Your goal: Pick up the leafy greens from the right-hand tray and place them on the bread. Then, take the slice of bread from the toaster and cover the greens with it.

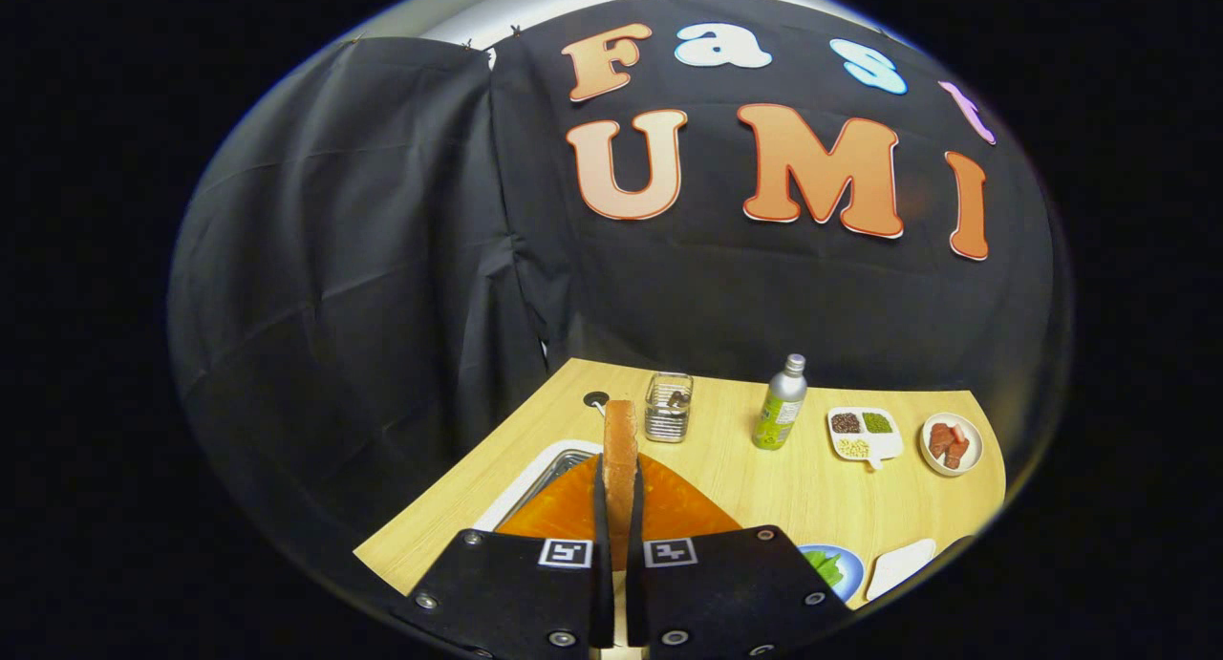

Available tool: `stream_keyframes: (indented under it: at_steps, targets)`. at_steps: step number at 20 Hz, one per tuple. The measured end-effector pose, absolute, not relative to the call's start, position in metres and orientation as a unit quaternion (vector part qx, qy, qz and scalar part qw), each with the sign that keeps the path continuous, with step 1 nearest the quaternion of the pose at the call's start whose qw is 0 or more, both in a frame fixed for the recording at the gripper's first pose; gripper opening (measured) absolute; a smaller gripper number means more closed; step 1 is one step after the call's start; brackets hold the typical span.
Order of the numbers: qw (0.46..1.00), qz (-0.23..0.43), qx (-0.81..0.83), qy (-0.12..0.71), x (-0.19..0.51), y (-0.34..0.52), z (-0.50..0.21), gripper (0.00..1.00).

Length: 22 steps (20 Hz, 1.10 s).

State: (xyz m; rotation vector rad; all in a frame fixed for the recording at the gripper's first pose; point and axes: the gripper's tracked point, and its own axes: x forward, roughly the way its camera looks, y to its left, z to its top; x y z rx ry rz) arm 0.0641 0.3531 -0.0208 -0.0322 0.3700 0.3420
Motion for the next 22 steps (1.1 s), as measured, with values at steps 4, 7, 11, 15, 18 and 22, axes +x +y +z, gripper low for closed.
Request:
stream_keyframes:
  at_steps: [4,7,11,15,18,22]
  targets:
    - [0.97,0.15,-0.015,0.192,0.064,0.317,-0.032,0.05]
    - [0.97,0.135,-0.014,0.201,0.064,0.291,-0.044,0.05]
    - [0.969,0.12,-0.012,0.215,0.066,0.258,-0.061,0.05]
    - [0.965,0.114,-0.008,0.238,0.065,0.23,-0.084,0.05]
    - [0.96,0.11,-0.004,0.256,0.064,0.21,-0.103,0.05]
    - [0.954,0.113,0.0,0.279,0.061,0.192,-0.127,0.05]
